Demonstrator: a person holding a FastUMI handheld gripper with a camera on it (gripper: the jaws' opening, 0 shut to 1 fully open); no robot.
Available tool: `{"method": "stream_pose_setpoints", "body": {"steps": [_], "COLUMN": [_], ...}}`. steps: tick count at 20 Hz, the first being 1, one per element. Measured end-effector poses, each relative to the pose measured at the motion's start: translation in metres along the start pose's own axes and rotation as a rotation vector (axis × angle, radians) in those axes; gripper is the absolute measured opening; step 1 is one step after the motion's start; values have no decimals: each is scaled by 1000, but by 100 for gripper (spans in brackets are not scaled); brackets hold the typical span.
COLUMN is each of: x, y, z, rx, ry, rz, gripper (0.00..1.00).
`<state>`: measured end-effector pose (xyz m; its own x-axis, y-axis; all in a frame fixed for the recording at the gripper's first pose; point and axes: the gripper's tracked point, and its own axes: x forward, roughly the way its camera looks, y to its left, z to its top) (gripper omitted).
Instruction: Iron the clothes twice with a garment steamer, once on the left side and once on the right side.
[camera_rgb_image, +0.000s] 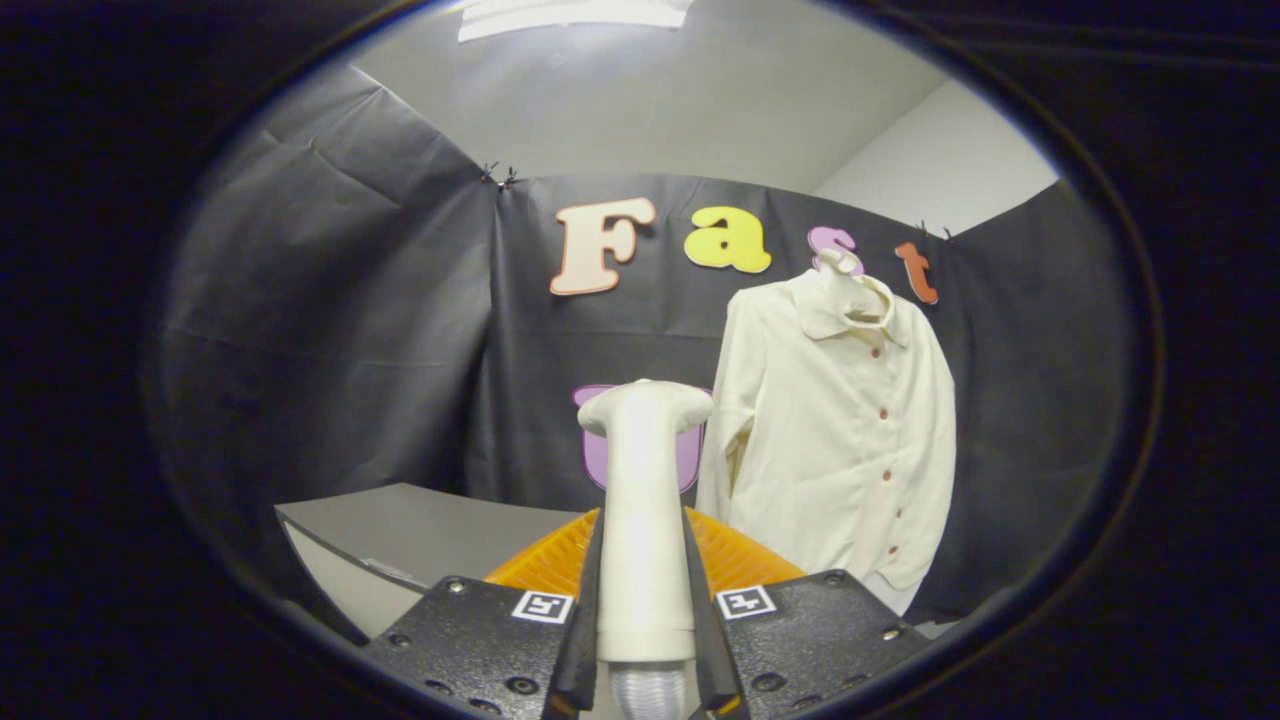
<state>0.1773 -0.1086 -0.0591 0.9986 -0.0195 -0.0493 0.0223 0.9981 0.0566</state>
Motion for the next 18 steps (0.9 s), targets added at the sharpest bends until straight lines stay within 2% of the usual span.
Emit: {"method": "stream_pose_setpoints", "body": {"steps": [5,9,13,18], "x": [0,17,43,73], "y": [-50,-98,-141,-178], "z": [27,42,41,36], "rx": [22,16,9,56], "ry": [-64,-102,-112,-115], "rz": [-29,-74,-119,-129], "gripper": [38,38,38,38]}}
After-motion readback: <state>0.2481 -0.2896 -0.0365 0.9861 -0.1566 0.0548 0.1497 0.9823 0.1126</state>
